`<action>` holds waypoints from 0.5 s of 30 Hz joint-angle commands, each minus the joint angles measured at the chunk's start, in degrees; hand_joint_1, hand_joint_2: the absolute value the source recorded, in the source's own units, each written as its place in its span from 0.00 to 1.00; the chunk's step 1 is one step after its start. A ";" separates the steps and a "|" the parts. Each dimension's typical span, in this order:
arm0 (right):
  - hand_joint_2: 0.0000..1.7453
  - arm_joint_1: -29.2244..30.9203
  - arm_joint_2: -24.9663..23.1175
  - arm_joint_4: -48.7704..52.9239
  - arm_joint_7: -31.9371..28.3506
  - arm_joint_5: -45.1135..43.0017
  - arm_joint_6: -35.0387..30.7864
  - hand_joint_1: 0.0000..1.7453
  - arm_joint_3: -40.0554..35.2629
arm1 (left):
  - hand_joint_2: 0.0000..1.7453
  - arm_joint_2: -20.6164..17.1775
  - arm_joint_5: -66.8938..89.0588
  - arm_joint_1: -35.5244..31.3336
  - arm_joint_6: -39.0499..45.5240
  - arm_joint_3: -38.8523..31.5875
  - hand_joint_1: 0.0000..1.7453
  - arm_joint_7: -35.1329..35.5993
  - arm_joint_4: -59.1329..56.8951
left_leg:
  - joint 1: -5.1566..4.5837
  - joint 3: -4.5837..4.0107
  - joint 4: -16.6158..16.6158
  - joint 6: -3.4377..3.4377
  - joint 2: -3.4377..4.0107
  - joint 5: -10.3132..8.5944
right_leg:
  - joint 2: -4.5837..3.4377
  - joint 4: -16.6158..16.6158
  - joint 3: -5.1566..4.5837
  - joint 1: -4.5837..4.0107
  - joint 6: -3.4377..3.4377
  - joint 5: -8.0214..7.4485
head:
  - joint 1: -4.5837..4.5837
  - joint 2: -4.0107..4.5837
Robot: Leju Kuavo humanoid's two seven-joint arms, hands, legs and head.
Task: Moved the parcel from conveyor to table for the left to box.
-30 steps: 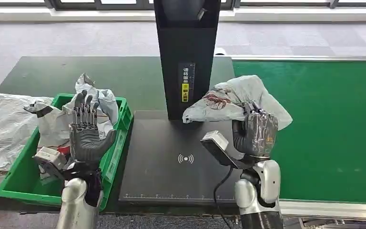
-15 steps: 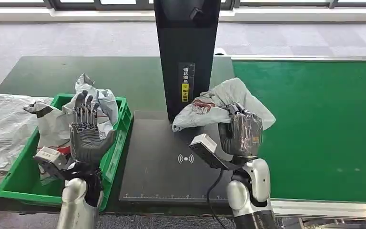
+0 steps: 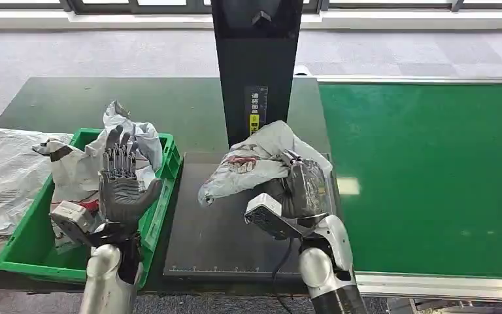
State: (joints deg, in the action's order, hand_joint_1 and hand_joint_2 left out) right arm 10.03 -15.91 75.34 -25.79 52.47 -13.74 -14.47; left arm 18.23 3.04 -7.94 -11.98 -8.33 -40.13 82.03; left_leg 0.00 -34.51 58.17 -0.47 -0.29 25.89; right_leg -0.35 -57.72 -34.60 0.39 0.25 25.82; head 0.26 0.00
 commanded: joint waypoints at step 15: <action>1.00 3.37 0.81 -13.50 -2.41 -6.15 -0.05 1.00 1.28 | 1.00 0.11 0.51 0.99 1.14 1.78 0.00 0.13 -1.81 | -0.01 0.14 -0.08 0.00 0.00 0.01 | 0.03 0.08 0.14 0.01 -0.02 0.01 | 0.00 0.00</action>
State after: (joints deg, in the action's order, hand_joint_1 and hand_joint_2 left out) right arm 11.11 -15.85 68.08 -30.58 42.80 -9.47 -15.06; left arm 18.23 3.61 -7.95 -11.50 -8.15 -40.13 81.44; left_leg 0.00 -34.51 58.17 -0.47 -0.29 25.89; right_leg -0.35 -57.72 -34.60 0.39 0.25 25.82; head 0.26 0.00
